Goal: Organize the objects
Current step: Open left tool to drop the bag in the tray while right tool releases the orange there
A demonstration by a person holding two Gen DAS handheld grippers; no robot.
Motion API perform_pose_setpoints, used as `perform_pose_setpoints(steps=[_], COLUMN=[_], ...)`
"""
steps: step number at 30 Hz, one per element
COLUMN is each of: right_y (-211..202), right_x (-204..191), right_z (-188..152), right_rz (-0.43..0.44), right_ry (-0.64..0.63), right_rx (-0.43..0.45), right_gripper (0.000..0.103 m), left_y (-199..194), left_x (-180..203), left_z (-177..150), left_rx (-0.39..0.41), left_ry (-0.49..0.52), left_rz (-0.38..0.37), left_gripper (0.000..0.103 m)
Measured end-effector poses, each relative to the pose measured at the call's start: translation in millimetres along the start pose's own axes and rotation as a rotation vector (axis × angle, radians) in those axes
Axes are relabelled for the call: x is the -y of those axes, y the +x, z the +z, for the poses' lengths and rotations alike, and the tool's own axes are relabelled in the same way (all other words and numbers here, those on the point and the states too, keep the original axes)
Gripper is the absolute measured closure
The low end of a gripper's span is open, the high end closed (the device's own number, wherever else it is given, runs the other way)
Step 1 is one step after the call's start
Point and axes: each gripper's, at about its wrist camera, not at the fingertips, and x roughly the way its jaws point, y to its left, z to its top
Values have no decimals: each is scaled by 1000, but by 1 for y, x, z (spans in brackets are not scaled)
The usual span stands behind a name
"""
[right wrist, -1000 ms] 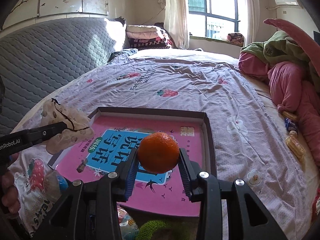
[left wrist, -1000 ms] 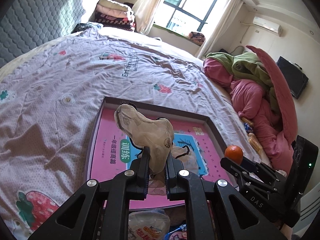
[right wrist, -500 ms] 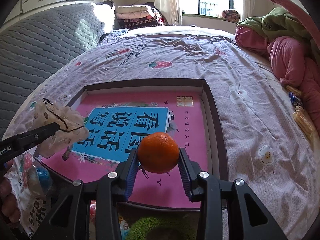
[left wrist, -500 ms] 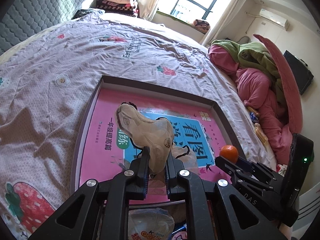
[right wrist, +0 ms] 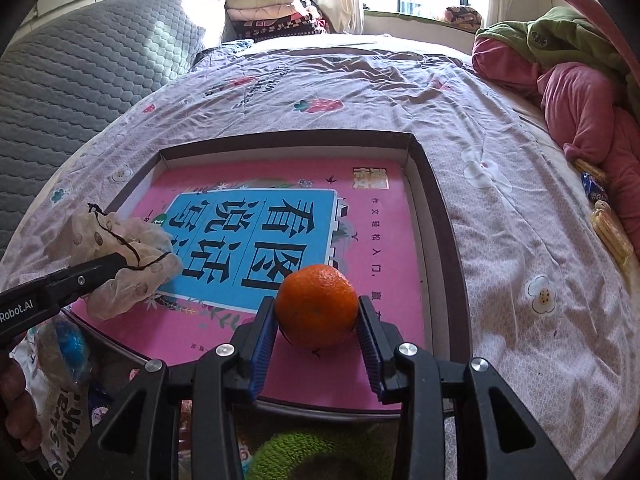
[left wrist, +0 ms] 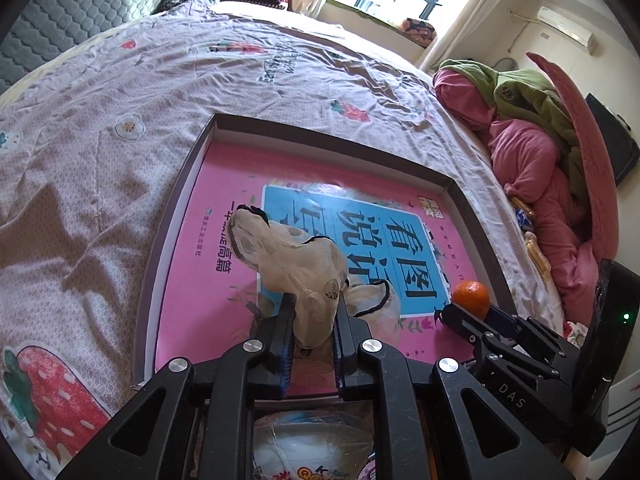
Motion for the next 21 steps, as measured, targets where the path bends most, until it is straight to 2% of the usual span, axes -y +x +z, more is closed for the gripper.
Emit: perform_pose_setpoints(steps=[7, 14, 18, 21], right_y=[-1, -7, -8, -10], right_x=[1, 3, 3, 3], right_z=[0, 1, 0, 1], right_rz=[2, 3, -3, -3], right_ry=[2, 6, 7, 6], right_rx=[-2, 14, 13, 18], right_gripper=[63, 56, 56, 56], left_y=[0, -3, -6, -10], left_x=[-6, -7, -8, -8], left_z=[-5, -7, -8, -8], left_rx=[-33, -44, -46, -37], left_ry=[-14, -18, -29, -25], left_rz=[-6, -13, -29, -13], left_gripper=[82, 76, 64, 62])
